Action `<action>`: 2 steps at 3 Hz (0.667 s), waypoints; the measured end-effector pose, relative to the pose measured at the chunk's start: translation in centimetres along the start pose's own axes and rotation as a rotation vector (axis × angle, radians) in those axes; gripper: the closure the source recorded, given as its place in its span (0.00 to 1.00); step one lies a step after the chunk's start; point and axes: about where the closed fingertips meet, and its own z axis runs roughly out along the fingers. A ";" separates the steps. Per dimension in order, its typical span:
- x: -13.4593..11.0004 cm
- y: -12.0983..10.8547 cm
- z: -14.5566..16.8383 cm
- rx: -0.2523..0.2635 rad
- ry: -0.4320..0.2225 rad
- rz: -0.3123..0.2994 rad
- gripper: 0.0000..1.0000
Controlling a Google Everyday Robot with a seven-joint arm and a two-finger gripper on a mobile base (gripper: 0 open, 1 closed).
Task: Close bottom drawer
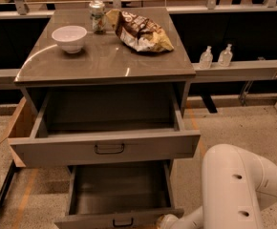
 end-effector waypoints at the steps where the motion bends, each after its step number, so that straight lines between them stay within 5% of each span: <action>1: 0.4 -1.4 1.3 0.038 -0.003 0.008 1.00; 2: 0.3 -3.1 2.0 0.074 -0.011 0.003 1.00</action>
Offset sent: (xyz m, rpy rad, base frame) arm 0.0718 -0.0219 -0.0088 -0.0261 -0.1456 -0.0472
